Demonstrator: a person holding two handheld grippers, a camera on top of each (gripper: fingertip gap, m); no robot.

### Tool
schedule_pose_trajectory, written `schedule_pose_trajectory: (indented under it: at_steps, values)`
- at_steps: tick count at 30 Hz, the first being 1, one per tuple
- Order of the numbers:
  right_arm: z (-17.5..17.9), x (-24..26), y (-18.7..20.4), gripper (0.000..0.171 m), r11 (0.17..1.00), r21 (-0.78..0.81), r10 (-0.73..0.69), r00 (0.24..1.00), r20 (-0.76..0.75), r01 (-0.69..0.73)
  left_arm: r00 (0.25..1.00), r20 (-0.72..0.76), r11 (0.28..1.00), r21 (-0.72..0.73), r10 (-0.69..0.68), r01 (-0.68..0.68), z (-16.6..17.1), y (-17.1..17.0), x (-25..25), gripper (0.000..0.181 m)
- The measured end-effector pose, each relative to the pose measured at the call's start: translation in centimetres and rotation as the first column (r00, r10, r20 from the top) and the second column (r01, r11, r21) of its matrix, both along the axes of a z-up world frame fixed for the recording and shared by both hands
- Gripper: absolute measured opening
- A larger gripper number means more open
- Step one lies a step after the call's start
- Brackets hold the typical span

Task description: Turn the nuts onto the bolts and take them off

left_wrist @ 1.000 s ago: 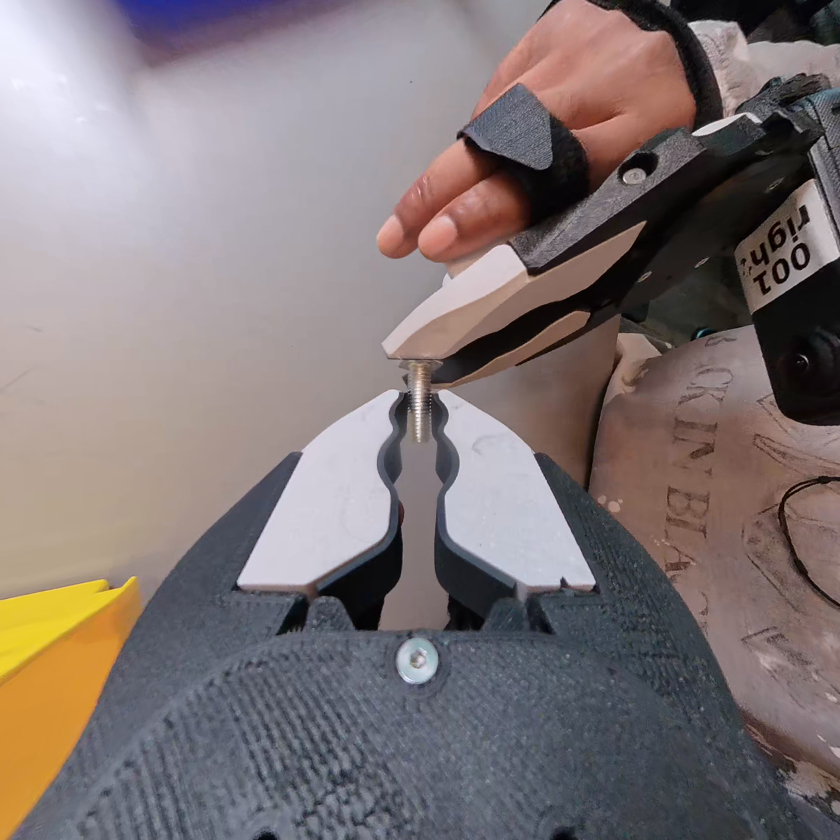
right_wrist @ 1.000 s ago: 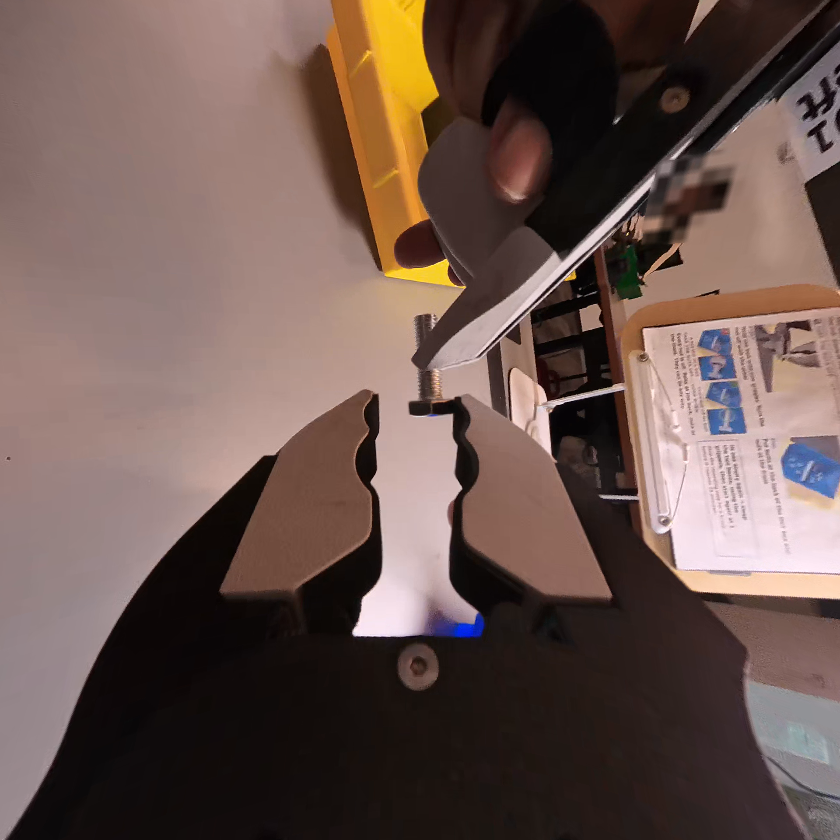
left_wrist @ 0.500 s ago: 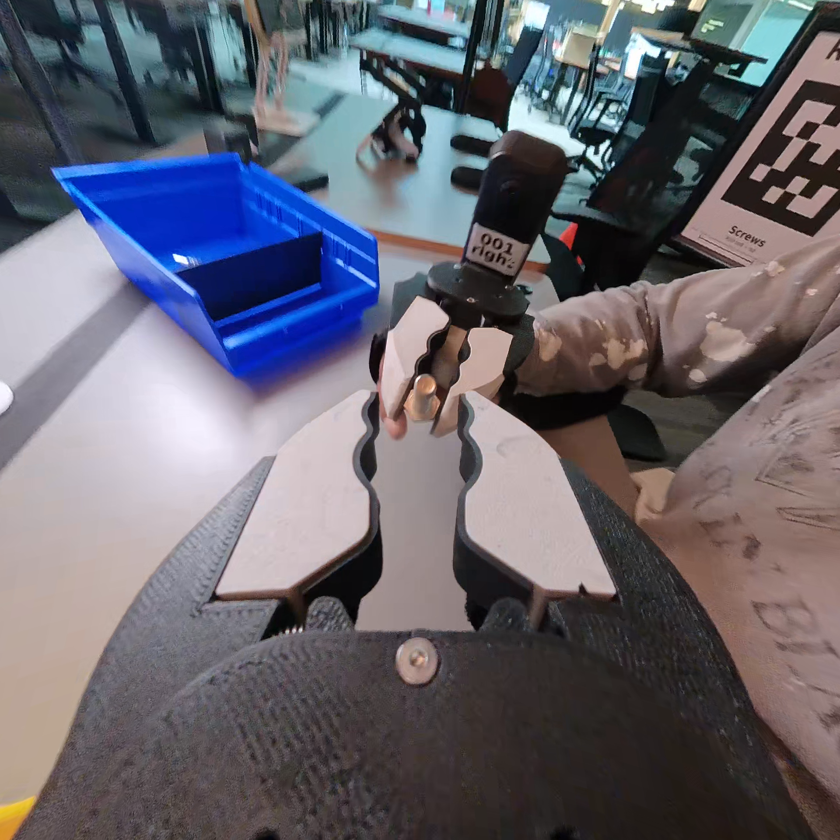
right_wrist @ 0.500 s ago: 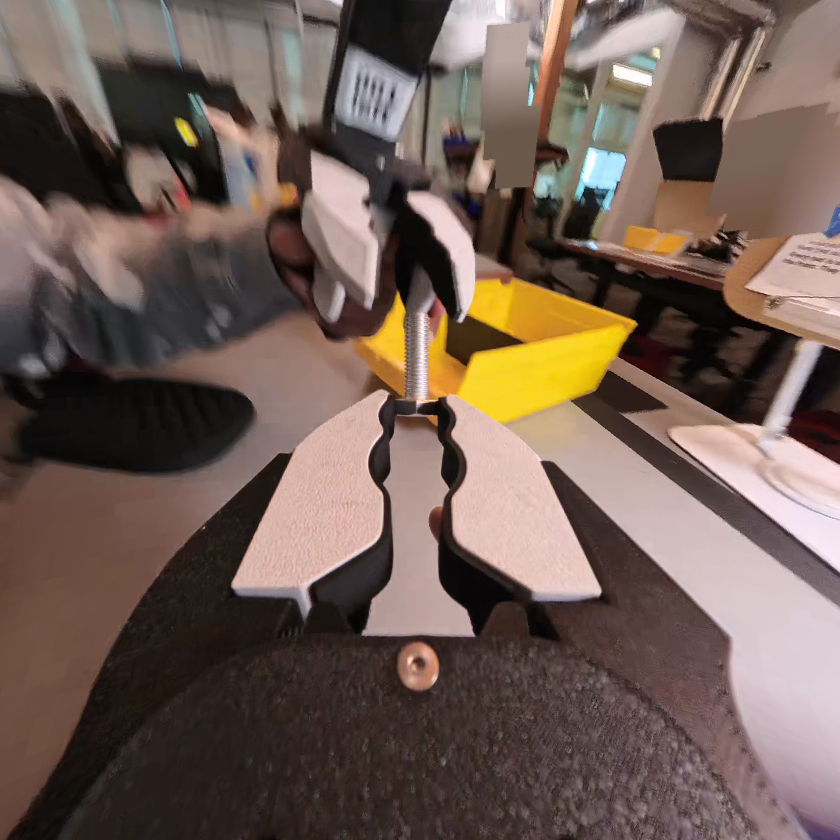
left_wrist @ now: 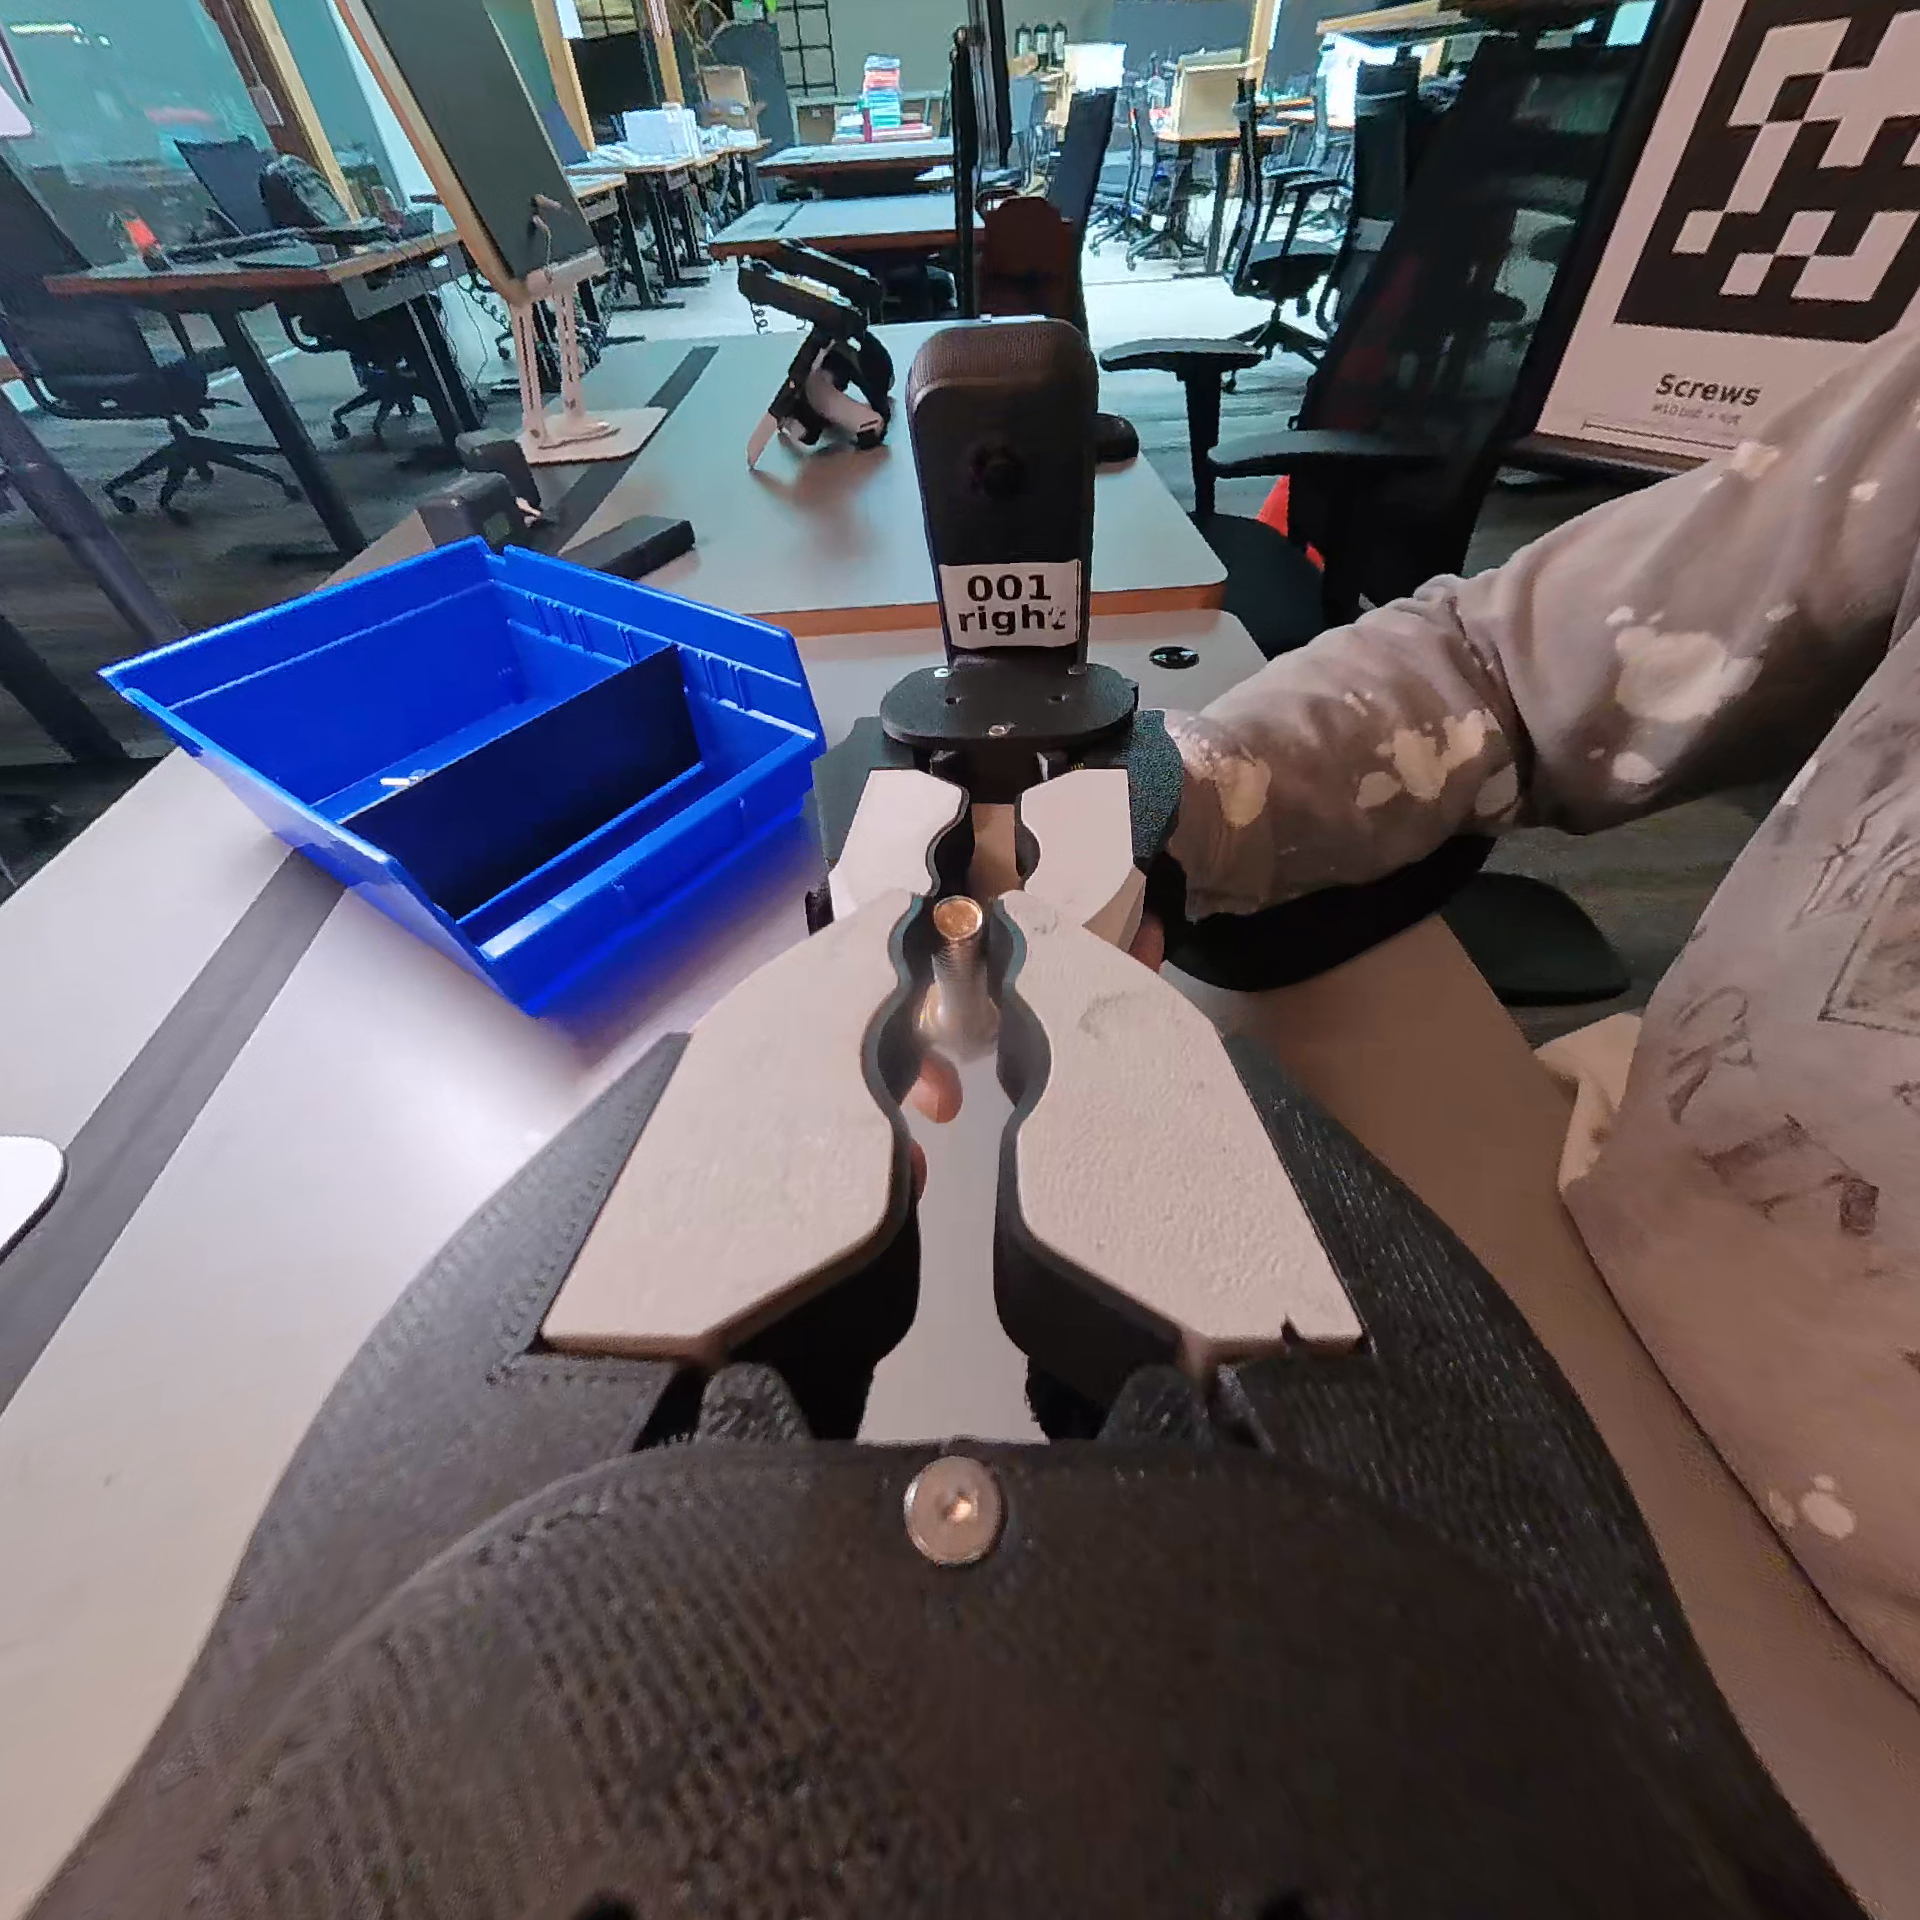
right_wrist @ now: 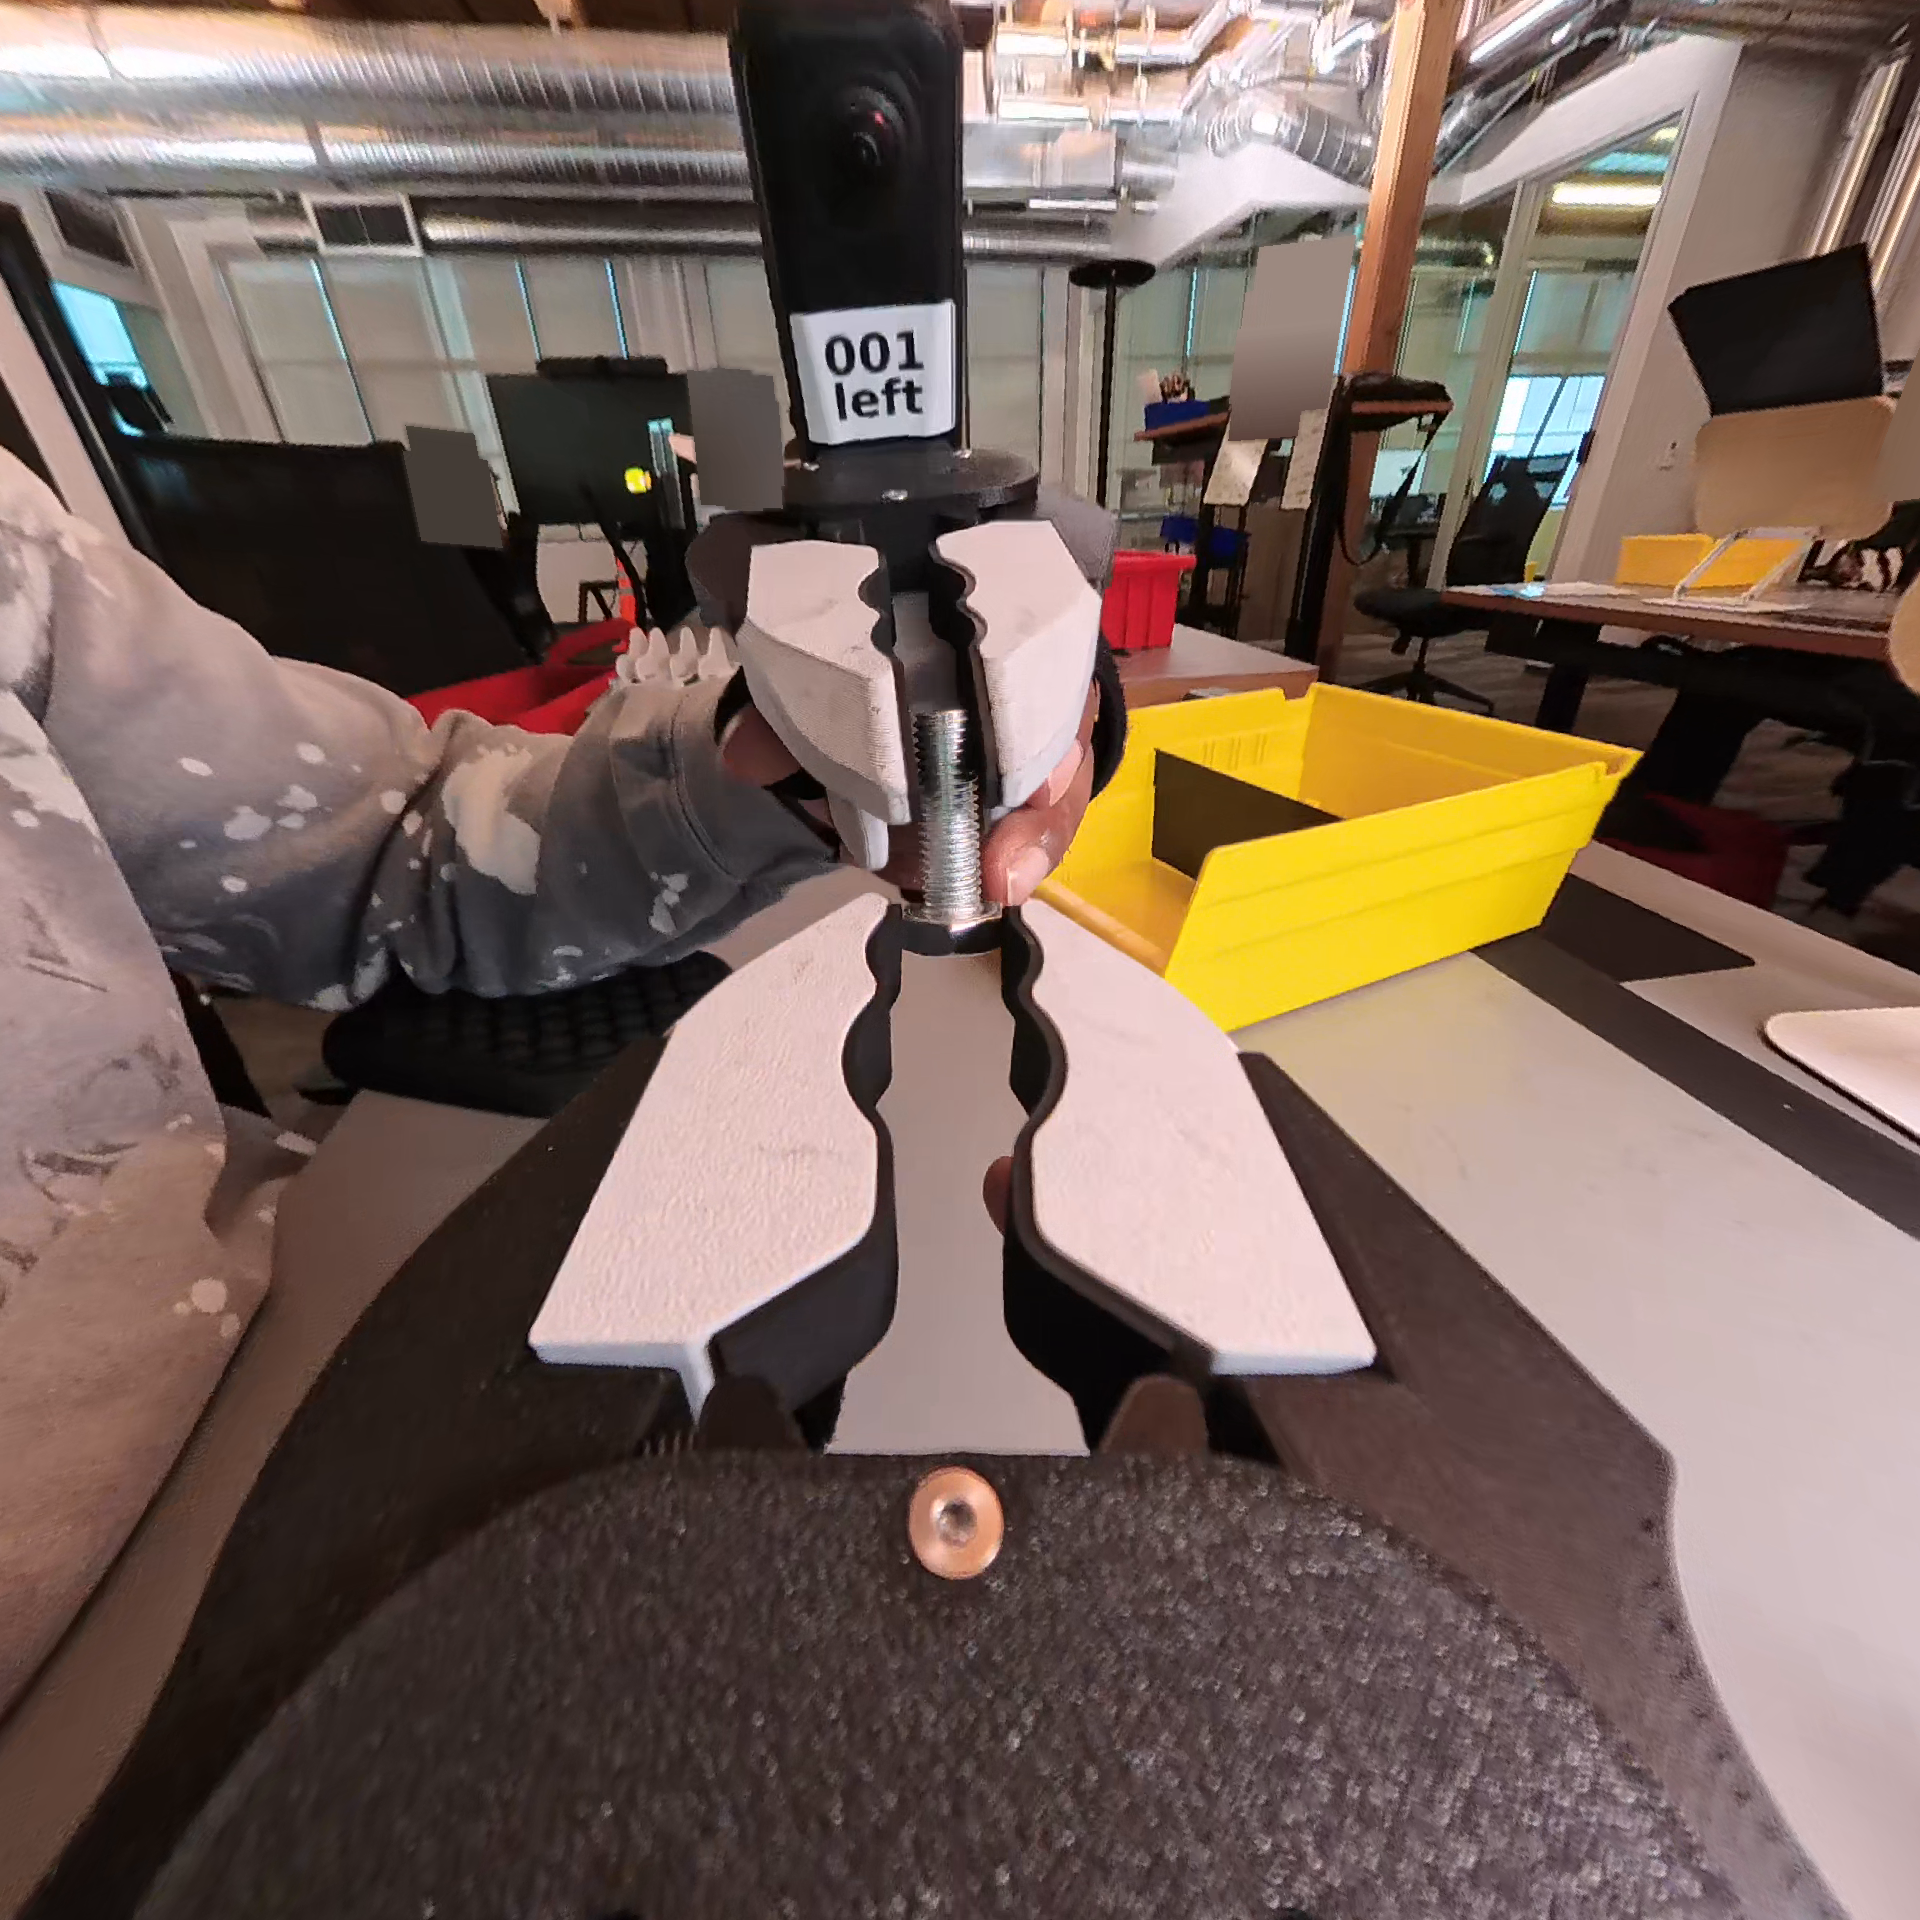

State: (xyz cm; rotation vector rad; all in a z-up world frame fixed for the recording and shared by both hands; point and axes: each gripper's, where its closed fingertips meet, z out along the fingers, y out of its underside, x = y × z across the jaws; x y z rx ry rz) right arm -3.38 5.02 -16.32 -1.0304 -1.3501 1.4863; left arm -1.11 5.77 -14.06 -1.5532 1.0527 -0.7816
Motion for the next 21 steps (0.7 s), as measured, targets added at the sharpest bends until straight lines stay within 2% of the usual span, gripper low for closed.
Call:
schedule_pose_trajectory:
  at_steps: [8,21]
  values:
    - [-1.6,-0.4,0.2,0.019,1.000,-0.006,-0.008,0.998,0.066,0.008,1.000,0.011,0.999,-0.050,-0.022,0.022,-1.3,0.3,-0.2,0.010]
    - [-2.2,-0.5,0.0,0.019,1.000,0.005,-0.003,0.996,0.092,0.002,0.998,0.046,0.997,-0.070,-0.034,0.037,-1.8,0.4,0.3,0.010]
